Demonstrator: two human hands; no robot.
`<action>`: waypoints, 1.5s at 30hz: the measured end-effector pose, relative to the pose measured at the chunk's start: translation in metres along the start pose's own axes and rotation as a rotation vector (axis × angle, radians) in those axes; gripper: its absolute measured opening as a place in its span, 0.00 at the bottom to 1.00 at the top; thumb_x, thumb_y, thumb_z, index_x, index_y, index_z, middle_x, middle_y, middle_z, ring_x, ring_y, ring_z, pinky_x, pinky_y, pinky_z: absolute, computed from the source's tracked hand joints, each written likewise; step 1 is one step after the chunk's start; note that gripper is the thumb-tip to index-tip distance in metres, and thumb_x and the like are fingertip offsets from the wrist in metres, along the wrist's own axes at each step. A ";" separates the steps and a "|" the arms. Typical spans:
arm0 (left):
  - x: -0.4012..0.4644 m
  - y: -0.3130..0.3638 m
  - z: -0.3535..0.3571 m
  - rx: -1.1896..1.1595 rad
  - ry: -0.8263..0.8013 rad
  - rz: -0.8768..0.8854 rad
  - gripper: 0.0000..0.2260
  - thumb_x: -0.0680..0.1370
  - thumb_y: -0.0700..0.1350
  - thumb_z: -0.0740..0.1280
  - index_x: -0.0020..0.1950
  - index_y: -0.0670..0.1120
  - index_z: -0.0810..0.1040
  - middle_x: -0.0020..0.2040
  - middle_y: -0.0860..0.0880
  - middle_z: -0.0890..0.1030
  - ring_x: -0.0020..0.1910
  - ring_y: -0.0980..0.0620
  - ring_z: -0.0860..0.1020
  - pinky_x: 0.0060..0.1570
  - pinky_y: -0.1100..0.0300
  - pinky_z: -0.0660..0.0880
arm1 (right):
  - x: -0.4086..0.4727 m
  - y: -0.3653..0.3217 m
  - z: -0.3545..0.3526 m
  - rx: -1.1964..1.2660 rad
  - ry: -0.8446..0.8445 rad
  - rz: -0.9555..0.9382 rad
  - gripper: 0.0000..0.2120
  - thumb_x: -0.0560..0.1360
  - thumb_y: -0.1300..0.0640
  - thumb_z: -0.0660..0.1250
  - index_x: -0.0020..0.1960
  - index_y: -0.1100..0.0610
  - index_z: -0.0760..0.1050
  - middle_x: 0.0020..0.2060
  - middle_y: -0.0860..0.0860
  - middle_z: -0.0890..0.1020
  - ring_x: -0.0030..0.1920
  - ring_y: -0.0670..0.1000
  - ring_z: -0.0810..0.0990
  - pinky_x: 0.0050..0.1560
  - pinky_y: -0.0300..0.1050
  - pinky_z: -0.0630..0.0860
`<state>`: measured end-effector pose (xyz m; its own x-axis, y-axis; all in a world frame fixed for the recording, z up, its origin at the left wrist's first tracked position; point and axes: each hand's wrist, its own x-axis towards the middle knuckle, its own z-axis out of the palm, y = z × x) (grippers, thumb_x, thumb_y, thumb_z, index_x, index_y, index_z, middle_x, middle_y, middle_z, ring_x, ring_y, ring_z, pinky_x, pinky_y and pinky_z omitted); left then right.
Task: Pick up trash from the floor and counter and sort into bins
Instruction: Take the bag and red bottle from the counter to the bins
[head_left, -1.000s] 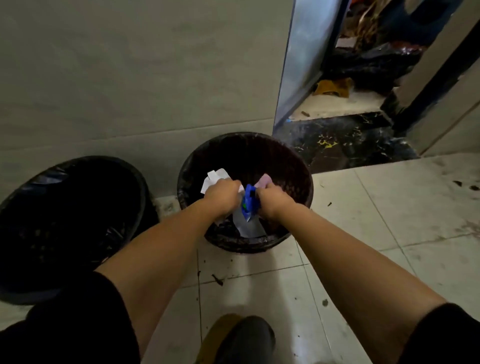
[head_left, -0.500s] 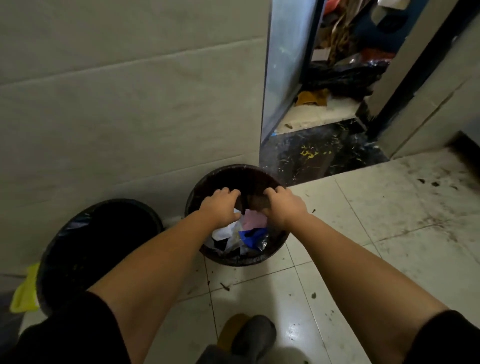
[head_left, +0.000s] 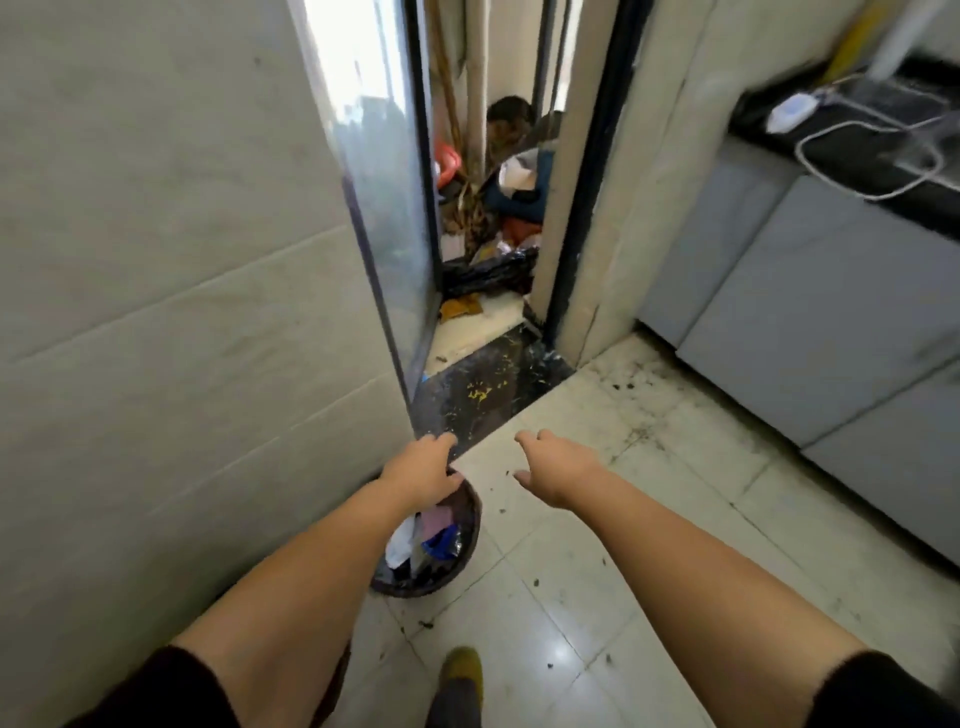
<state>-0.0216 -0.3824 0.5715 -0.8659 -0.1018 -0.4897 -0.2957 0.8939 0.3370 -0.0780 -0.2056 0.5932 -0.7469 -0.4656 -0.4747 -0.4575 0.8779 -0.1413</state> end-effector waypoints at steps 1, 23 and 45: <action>-0.006 0.018 -0.013 0.023 -0.020 0.032 0.25 0.77 0.50 0.65 0.72 0.45 0.64 0.67 0.40 0.72 0.65 0.40 0.72 0.63 0.45 0.72 | -0.017 0.007 -0.014 0.021 0.009 0.038 0.24 0.79 0.48 0.58 0.72 0.54 0.60 0.67 0.58 0.71 0.64 0.61 0.74 0.58 0.55 0.74; -0.288 0.353 0.152 0.546 -0.348 0.899 0.24 0.78 0.51 0.63 0.72 0.46 0.65 0.70 0.43 0.72 0.67 0.45 0.73 0.66 0.53 0.70 | -0.540 0.111 0.122 0.540 0.191 1.069 0.21 0.80 0.51 0.56 0.69 0.59 0.62 0.66 0.62 0.70 0.64 0.63 0.73 0.62 0.55 0.71; -0.459 0.676 0.328 0.792 -0.363 1.582 0.24 0.78 0.50 0.64 0.72 0.45 0.65 0.65 0.42 0.72 0.62 0.42 0.75 0.61 0.47 0.74 | -0.866 0.248 0.183 0.498 0.438 1.813 0.19 0.80 0.50 0.56 0.68 0.57 0.65 0.65 0.58 0.71 0.62 0.62 0.73 0.59 0.57 0.72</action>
<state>0.3082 0.4117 0.7603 0.0464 0.9560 -0.2898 0.9705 0.0256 0.2398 0.5440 0.4358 0.8100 -0.1873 0.9760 -0.1112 0.9821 0.1839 -0.0400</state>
